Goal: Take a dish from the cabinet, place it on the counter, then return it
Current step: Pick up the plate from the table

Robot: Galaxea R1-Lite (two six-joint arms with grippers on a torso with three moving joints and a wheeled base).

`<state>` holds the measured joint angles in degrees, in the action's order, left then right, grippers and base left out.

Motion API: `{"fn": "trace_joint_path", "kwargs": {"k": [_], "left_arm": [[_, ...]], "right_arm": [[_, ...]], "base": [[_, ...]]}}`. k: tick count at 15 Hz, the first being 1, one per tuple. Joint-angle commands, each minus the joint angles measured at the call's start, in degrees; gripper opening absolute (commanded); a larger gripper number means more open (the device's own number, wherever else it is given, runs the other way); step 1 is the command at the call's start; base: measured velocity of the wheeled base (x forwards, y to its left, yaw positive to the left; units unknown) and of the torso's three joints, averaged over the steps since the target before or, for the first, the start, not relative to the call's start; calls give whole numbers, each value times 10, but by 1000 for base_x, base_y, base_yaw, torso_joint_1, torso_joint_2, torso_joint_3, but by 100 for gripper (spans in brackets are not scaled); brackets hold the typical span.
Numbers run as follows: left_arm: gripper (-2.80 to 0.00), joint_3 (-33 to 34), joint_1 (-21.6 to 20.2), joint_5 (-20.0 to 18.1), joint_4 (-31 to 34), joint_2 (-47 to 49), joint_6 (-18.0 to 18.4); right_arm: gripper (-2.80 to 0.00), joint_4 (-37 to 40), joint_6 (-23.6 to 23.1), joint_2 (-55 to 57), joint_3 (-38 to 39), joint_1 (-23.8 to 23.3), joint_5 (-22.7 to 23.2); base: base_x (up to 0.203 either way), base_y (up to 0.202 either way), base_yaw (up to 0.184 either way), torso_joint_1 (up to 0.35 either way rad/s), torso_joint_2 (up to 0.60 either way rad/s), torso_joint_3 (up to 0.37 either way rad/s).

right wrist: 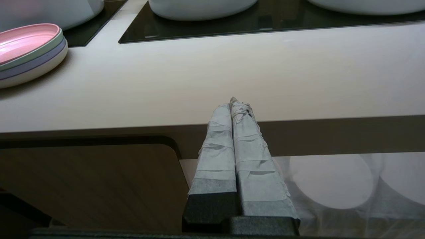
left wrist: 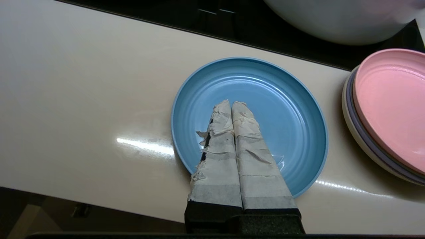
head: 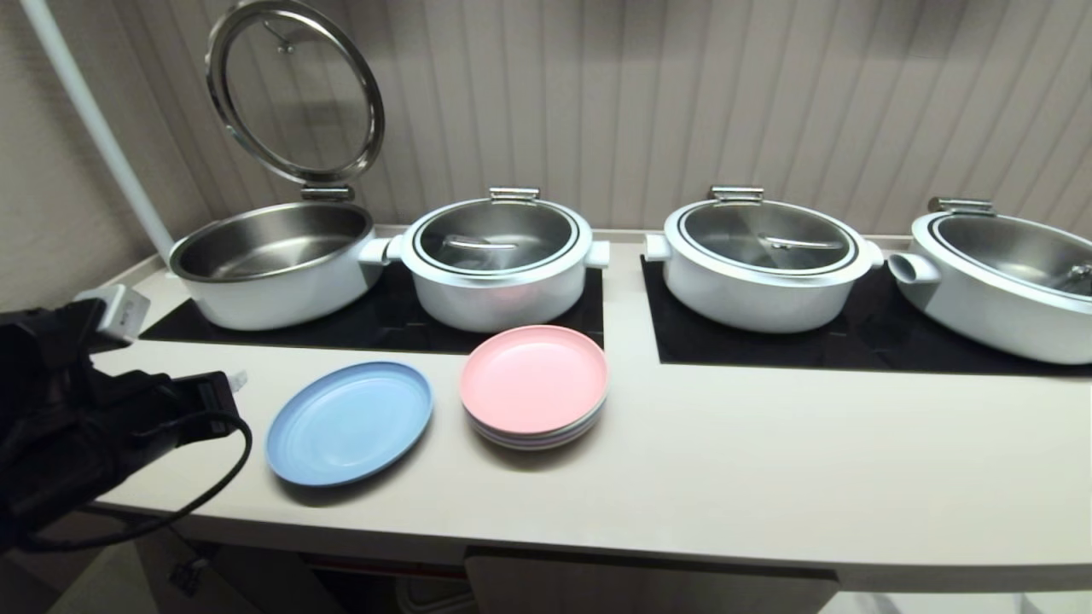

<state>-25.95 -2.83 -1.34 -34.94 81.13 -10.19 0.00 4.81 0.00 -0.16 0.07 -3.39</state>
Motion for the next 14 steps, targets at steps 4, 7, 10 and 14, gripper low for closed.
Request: {"fn": "trace_joint_path", "kwargs": {"k": [4,7,10,14], "left_arm": [[-280,11,-20,-2,-4,-26,2],[-280,45,-4,-2,-3,-69,25],[-280,52,-3,-2,-2,-91,32],[-280,46,-25,1,-2,-106,33]], "right_arm": [[-280,0,0,0,0,0,0],[-280,0,0,0,1,0,0],[-280,0,0,0,0,0,0],[-280,0,0,0,0,0,0]], "base": [[0,0,0,0,0,0],[0,0,0,0,0,0],[0,0,0,0,0,0],[0,0,0,0,0,0]]}}
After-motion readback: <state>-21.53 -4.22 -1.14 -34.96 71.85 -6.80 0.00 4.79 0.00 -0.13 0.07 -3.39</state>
